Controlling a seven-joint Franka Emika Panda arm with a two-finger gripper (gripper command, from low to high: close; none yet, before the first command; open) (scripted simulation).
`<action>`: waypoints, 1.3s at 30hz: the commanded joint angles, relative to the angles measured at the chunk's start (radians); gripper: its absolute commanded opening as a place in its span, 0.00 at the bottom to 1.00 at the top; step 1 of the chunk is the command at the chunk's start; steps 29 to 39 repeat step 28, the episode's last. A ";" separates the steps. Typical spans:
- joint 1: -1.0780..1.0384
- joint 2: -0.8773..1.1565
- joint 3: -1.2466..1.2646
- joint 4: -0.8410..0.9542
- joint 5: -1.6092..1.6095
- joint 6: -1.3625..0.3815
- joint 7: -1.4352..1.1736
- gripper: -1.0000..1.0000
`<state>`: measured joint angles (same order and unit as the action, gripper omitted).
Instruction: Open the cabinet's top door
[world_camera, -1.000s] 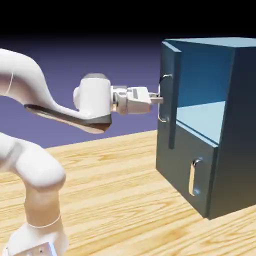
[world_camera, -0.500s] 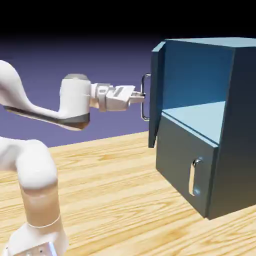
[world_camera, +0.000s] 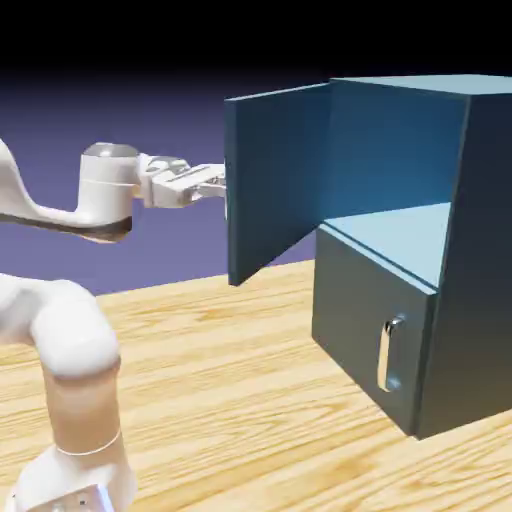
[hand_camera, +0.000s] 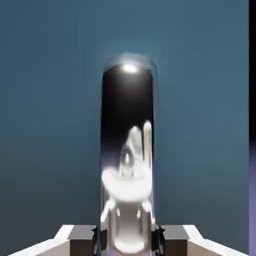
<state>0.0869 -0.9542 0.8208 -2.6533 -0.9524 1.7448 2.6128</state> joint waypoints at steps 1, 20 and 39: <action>-0.019 0.017 0.036 0.031 0.028 -0.042 0.001 0.00; -0.648 0.114 0.654 0.673 0.336 -0.613 -0.034 0.00; -0.917 0.010 0.800 0.956 0.414 -0.787 -0.116 0.00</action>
